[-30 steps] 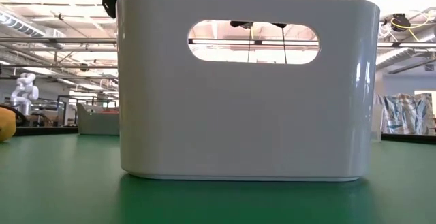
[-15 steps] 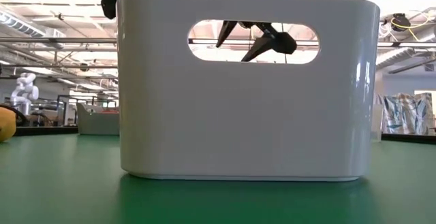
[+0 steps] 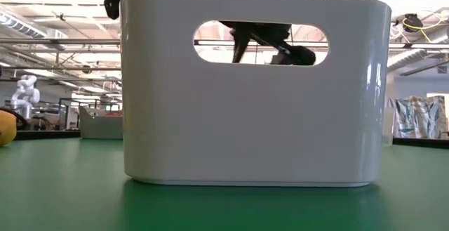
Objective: Sort produce into baskets
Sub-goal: Put the center lemon into the transparent bin
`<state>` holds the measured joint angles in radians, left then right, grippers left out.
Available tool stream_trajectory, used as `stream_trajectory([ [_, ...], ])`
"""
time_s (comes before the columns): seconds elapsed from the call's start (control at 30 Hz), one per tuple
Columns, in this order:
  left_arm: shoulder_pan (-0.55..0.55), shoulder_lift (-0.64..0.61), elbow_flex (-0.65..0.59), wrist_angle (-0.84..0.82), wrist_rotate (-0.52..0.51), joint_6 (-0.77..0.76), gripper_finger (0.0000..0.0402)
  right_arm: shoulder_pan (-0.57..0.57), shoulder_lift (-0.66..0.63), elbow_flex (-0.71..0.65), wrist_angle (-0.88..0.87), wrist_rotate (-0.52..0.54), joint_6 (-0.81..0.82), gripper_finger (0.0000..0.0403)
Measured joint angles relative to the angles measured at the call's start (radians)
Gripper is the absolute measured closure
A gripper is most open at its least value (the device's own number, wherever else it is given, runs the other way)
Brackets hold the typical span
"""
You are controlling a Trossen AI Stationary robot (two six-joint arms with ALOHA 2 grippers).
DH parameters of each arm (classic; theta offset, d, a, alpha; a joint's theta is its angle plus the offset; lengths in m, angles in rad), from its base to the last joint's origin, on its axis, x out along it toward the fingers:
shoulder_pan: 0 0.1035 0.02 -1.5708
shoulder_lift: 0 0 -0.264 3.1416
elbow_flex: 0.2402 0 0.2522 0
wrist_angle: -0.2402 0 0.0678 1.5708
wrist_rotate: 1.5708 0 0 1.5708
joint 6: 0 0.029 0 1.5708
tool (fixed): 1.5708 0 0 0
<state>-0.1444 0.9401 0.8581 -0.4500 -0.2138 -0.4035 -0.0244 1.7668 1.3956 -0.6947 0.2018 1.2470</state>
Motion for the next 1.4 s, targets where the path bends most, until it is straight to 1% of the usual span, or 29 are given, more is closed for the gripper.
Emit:
stream_trajectory([
  [0.07,0.000,0.000,0.000,-0.004,0.000,-0.001,0.0231,0.008,0.018,0.003,0.019,0.025,0.030,0.0133],
  [0.17,-0.002,0.000,0.000,-0.004,0.011,-0.004,0.0231,0.022,0.042,0.000,-0.014,0.054,0.058,0.0133],
  [0.23,-0.002,0.000,0.000,-0.007,0.022,-0.003,0.0231,0.029,0.055,0.002,-0.006,0.055,0.085,0.0133],
  [0.3,-0.007,0.000,0.000,-0.009,0.031,-0.004,0.0231,0.035,0.067,0.000,-0.037,0.057,0.097,0.0133],
  [0.5,-0.007,0.000,0.000,-0.014,0.057,0.003,0.0231,0.046,0.110,0.001,-0.015,0.060,0.141,0.0133],
  [0.6,-0.008,0.000,0.000,-0.015,0.065,0.017,0.0231,0.053,0.131,0.000,-0.043,0.055,0.157,0.0133],
  [0.67,-0.008,0.000,0.000,-0.015,0.071,0.020,0.0231,0.056,0.145,0.001,-0.020,0.053,0.175,0.0133],
  [0.93,-0.008,0.000,0.000,-0.030,0.104,0.025,0.0231,0.073,0.165,-0.002,-0.073,0.059,0.244,0.0133],
  [1.23,-0.008,0.000,0.000,-0.040,0.106,0.035,0.0231,0.110,0.214,0.000,-0.069,0.059,0.368,0.0133],
  [1.4,-0.008,0.000,0.000,-0.041,0.109,0.047,0.0231,0.126,0.245,0.000,-0.065,0.059,0.410,0.0133],
])
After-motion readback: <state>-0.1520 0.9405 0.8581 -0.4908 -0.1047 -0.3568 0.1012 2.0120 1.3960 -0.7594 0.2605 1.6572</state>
